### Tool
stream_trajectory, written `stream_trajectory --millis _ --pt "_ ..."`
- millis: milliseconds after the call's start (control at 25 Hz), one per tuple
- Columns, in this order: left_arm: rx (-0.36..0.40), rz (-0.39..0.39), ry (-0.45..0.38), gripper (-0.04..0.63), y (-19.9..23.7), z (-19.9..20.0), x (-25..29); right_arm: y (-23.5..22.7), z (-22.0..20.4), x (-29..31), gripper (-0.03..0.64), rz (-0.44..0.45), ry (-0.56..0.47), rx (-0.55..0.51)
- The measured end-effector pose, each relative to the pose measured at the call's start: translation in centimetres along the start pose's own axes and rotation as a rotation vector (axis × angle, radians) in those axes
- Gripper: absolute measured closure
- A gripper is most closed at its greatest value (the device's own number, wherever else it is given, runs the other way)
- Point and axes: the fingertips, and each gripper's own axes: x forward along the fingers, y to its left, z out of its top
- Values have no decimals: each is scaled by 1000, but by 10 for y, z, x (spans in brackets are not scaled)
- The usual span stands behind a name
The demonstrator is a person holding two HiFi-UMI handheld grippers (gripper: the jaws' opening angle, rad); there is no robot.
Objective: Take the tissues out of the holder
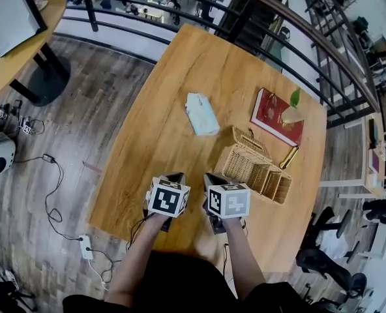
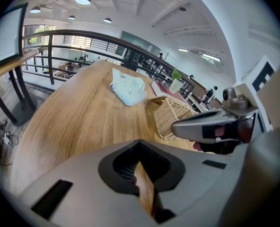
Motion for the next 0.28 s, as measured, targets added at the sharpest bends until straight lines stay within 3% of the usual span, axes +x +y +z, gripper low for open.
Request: stream_trajectory --millis 280 --pt "5 -1 19 595 -1 -4 -1 -2 -1 0 604 0 8 3"
